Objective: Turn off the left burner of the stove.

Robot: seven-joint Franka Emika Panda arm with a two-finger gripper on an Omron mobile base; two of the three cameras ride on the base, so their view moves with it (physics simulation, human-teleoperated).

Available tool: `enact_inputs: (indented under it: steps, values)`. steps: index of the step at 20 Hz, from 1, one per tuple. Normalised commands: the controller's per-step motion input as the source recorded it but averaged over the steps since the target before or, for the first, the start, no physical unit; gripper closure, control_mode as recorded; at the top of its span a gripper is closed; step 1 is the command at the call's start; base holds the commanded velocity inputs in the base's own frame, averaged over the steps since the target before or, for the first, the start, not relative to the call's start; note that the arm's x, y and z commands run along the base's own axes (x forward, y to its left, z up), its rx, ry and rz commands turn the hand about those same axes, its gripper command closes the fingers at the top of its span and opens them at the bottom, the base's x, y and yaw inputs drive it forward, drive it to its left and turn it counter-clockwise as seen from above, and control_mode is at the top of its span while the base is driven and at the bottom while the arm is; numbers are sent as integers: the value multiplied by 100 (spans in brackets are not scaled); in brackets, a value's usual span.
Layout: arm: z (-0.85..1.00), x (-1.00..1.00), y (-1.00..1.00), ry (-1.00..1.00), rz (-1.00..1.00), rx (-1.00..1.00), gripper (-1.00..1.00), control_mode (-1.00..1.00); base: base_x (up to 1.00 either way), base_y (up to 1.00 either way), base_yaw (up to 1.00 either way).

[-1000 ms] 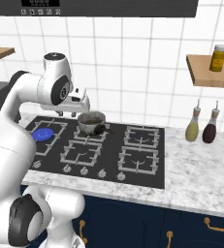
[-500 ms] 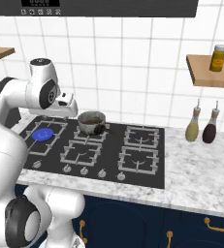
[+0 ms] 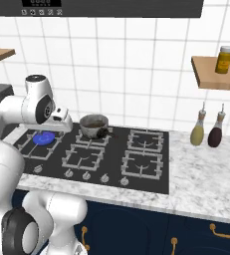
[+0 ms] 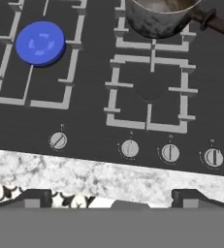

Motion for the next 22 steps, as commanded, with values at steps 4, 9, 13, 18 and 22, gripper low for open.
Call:
enact_inputs:
  steps: [4, 9, 13, 18, 22]
  values:
    - [-40, 0, 37, 10, 0, 0, -100, -100, 0, 0, 0]
    - [-35, 0, 40, 12, 0, 0, -100, -100, 0, 0, 0]
    - [-34, 0, 43, 10, -1, 0, -100, -100, 0, 0, 0]
    - [-17, 0, 18, 4, -1, 0, -100, -100, 0, 0, 0]
    - [-11, 0, 6, 0, 0, 0, -100, -100, 0, 0, 0]
